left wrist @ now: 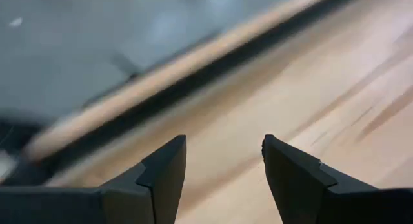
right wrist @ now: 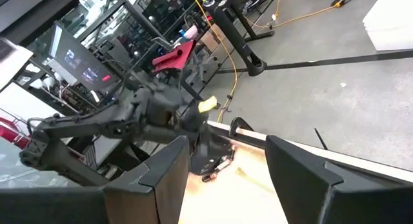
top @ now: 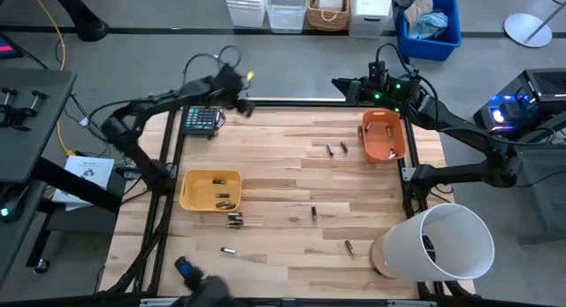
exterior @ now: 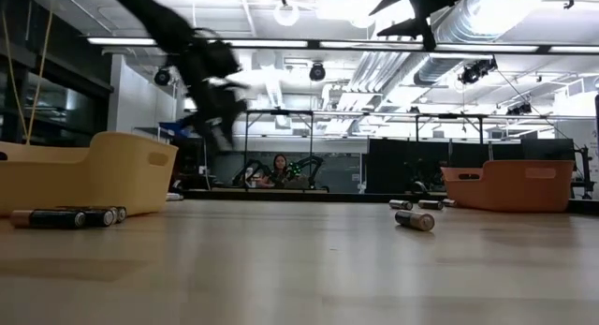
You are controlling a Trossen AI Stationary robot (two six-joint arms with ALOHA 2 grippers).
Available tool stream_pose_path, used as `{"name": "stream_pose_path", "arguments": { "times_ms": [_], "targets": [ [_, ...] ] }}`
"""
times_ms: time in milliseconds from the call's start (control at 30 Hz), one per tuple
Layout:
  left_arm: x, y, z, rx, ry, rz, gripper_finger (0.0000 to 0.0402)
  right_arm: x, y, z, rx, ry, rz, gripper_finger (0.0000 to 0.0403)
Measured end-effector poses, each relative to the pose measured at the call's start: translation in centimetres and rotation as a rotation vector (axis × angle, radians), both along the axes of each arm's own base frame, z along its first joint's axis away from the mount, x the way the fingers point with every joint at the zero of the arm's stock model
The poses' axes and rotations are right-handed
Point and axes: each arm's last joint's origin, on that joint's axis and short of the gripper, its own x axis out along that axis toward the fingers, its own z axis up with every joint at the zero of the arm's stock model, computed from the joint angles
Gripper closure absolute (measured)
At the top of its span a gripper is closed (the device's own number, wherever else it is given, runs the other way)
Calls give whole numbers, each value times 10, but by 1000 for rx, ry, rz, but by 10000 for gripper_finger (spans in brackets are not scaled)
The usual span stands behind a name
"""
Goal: Sort batteries
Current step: Put the silver battery into the orange bin
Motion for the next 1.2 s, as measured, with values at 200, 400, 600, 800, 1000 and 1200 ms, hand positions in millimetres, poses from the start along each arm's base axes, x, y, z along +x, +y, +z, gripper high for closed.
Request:
{"name": "stream_pose_path", "arguments": {
  "times_ms": [200,400,600,800,1000,1200],
  "targets": [
    [-33,-17,-16,-64,158,-30,211,0,0,0,0,1,-9,203],
    [-33,-15,-32,-152,376,-54,211,0,0,0,18,-9,-16,203],
    [-34,-4,-47,-194,461,-71,211,0,0,0,28,-14,-18,203],
    [-30,-1,-64,-233,478,-163,211,0,0,0,44,-24,-21,203],
    [-31,4,-77,-242,515,-175,211,2,2,-1,38,-19,-10,203],
    [-31,7,-82,-265,500,-194,211,5,7,-2,28,-1,18,203]
  ]
}}
